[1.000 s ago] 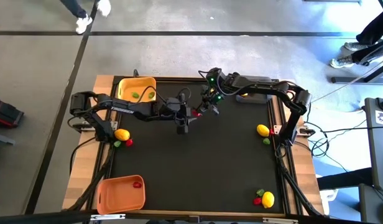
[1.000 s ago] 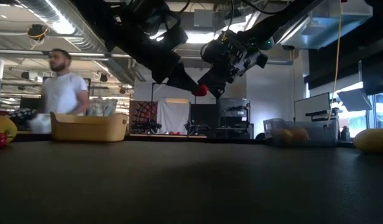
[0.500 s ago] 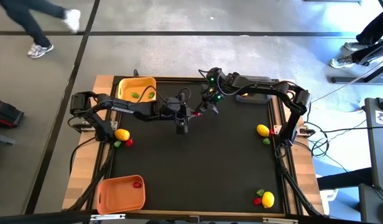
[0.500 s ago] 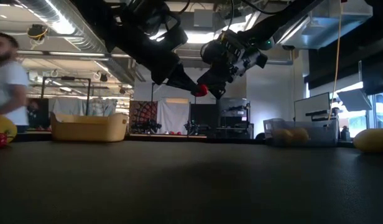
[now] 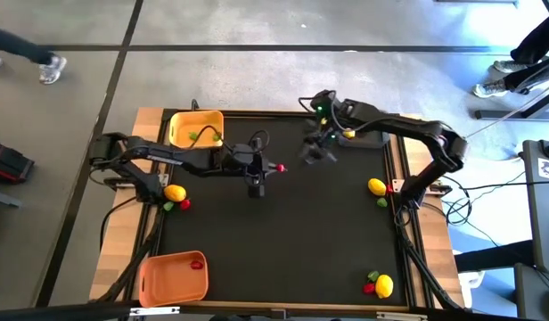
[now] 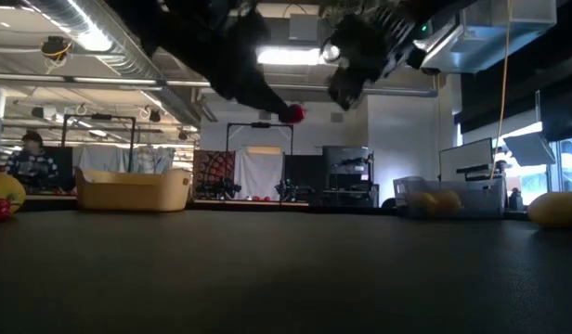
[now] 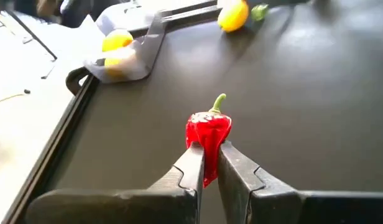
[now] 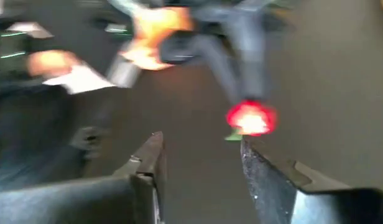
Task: Sort produce into baskets
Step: Put the red bell pepper into the orange bin
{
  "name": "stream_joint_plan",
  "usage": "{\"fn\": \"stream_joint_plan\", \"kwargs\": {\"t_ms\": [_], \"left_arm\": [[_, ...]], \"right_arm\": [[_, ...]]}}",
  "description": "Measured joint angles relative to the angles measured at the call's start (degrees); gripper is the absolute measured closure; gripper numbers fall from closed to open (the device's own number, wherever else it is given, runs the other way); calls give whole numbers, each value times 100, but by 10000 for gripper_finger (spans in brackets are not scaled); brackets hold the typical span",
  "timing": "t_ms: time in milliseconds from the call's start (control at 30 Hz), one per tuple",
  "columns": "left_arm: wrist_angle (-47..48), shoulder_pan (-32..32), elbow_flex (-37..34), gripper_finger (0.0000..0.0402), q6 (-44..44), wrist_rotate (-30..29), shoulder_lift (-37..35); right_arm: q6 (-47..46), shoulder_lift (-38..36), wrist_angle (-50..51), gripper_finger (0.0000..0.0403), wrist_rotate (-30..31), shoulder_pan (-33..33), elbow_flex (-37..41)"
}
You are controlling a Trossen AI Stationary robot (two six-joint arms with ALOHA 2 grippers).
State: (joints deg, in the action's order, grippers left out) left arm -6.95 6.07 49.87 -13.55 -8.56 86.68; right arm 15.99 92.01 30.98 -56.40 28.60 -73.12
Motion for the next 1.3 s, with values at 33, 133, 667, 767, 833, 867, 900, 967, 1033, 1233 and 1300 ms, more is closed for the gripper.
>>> {"fn": "stream_joint_plan", "kwargs": {"t_ms": [33,133,667,767,833,867,900,967,1033,1233,1300], "left_arm": [[71,-49,0,370,77,0,-106],[361,-202,0,369,298,2,-433],[1803,-1312,0,369,1799,9,-1831],[2116,-1581,2,369,2305,11,-1917],[2402,-1789,2,369,2687,9,-1935],[2521,-1894,2,369,2869,9,-1935],[2659,-2006,2,369,3034,14,-1935],[2954,-2252,2,369,3388,13,-1935],[3171,-2499,2,369,3771,11,-1933],[3618,-3348,2,369,5029,67,-1933],[3768,-3639,2,369,5470,73,-1933]], "right_arm": [[179,-74,113,240,-397,-14,-2],[572,-200,279,236,-1533,-77,0],[638,-250,276,235,-2,-1347,0],[517,-250,282,235,1243,-1664,0],[495,-250,285,235,1911,-1857,0],[478,-250,300,235,2200,-1939,0],[428,-250,301,235,2474,-2021,0],[349,-212,289,235,2916,-2159,0],[244,-163,321,235,3228,-2247,0],[15,-6,310,235,3496,-2310,4],[-52,24,352,235,3521,-2297,11]]}}
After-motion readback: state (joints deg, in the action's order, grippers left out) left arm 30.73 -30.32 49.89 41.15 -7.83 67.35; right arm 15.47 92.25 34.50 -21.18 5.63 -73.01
